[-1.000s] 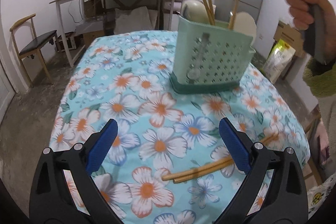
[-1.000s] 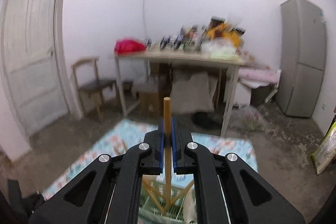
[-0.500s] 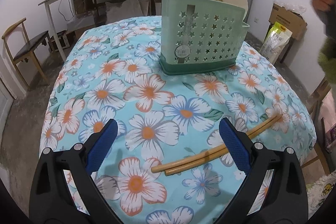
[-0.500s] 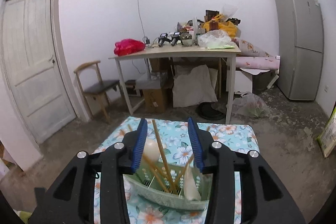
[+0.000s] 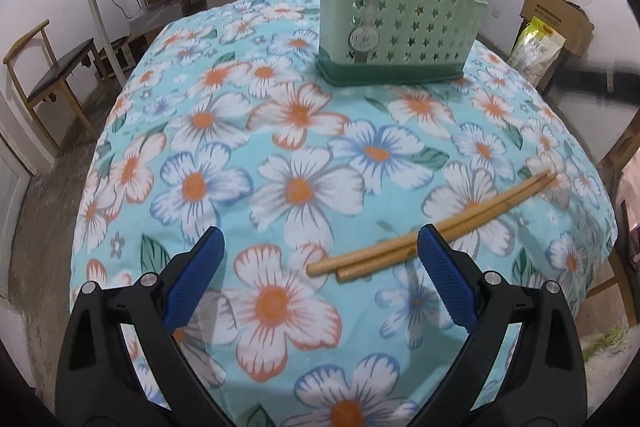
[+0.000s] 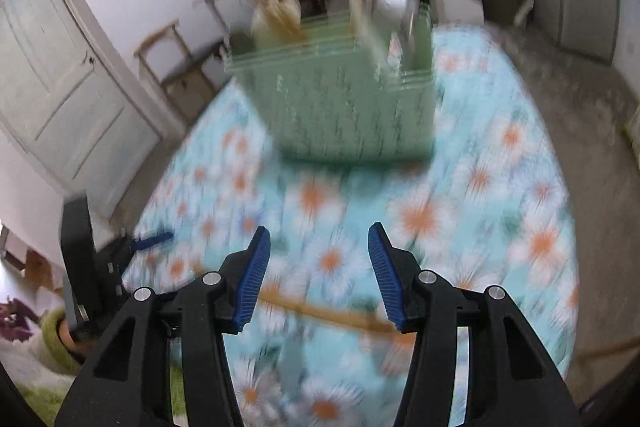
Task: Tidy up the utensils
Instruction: 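Withdraw both grippers from the caddy toward the remaining chopsticks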
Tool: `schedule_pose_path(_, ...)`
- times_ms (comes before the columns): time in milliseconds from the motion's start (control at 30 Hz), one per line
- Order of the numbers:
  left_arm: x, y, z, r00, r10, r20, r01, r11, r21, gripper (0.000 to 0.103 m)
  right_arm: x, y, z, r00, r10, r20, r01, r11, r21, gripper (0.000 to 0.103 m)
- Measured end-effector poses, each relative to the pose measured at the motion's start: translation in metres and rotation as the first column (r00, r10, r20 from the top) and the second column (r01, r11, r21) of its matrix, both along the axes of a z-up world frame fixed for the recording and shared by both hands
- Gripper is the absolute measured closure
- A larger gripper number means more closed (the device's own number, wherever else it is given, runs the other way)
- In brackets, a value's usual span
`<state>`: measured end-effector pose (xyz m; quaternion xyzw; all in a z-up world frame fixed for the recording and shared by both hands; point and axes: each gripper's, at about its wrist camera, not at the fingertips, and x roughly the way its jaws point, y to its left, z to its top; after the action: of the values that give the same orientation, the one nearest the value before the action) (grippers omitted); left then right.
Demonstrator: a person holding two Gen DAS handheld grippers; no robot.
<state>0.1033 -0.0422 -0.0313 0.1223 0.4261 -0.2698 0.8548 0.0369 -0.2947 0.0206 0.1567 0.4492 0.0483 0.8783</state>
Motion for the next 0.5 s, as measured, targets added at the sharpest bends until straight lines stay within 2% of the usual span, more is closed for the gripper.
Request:
schedule_pose_path(133, -0.004, 0.004, -0.005, 1.0, 0.01, -0.005, -0.01, 1.0, 0.014, 0.01, -0.012, 0.019, -0.028, 0.994, 0.052, -0.098, -0.045, 0.996, 0.074, 0.053)
schedule_pose_path(267, -0.005, 0.006, -0.012, 1.0, 0.022, -0.015, -0.022, 1.0, 0.013, 0.01, -0.024, 0.029, -0.042, 0.987, 0.078, -0.143, -0.065, 0.994, 0.091, 0.053)
schedule_pose_path(500, -0.005, 0.001, -0.018, 1.0, 0.013, -0.004, -0.013, 0.999, 0.047, 0.008, -0.019, 0.024, -0.065, 0.972, 0.05, -0.228, -0.022, 0.992, 0.123, 0.053)
